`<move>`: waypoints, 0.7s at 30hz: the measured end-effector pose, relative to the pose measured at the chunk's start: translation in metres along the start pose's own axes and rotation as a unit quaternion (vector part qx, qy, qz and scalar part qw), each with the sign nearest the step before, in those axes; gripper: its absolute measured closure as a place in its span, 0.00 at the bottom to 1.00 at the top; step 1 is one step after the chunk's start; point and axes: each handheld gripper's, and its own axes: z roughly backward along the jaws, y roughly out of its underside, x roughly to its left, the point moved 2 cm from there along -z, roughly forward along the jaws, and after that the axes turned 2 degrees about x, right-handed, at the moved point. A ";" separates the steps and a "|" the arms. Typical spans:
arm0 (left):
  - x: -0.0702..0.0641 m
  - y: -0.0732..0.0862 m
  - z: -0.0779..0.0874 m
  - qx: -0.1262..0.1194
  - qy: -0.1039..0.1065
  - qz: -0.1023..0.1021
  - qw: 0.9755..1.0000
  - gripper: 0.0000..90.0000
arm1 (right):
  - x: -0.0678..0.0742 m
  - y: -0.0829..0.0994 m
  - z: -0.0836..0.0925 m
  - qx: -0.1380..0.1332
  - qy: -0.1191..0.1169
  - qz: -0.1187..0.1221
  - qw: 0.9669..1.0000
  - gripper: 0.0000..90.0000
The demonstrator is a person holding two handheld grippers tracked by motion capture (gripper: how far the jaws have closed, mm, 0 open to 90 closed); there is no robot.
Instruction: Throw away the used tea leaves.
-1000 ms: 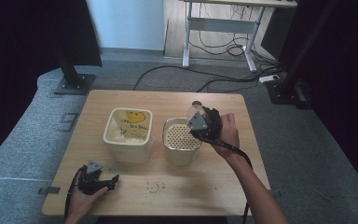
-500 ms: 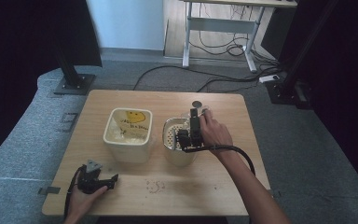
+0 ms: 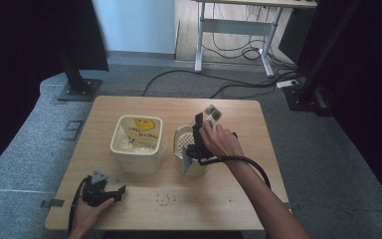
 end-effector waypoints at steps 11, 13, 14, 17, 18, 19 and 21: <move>0.000 0.000 0.000 0.001 0.000 0.001 1.000 0.14 | 0.001 0.005 0.001 -0.002 0.012 -0.013 1.000 0.45; 0.000 0.000 0.000 0.001 0.000 0.001 1.000 0.13 | -0.005 0.010 -0.001 0.015 0.013 -0.032 0.999 0.45; 0.000 0.000 0.000 0.001 0.000 0.002 1.000 0.13 | -0.005 0.010 -0.001 0.015 0.013 -0.032 0.999 0.45; 0.000 0.000 0.000 0.001 0.000 0.001 1.000 0.13 | -0.004 0.005 0.001 -0.002 0.010 -0.028 1.000 0.45; 0.001 0.000 0.000 0.001 0.001 0.001 1.000 0.13 | -0.006 0.004 0.002 -0.005 0.012 -0.040 0.999 0.45; 0.001 0.000 0.000 0.001 0.001 0.001 1.000 0.13 | -0.006 0.003 0.003 -0.004 0.014 -0.046 0.999 0.45; 0.001 0.000 0.001 0.001 0.001 0.002 1.000 0.13 | -0.007 0.002 0.004 -0.006 0.017 -0.046 0.999 0.45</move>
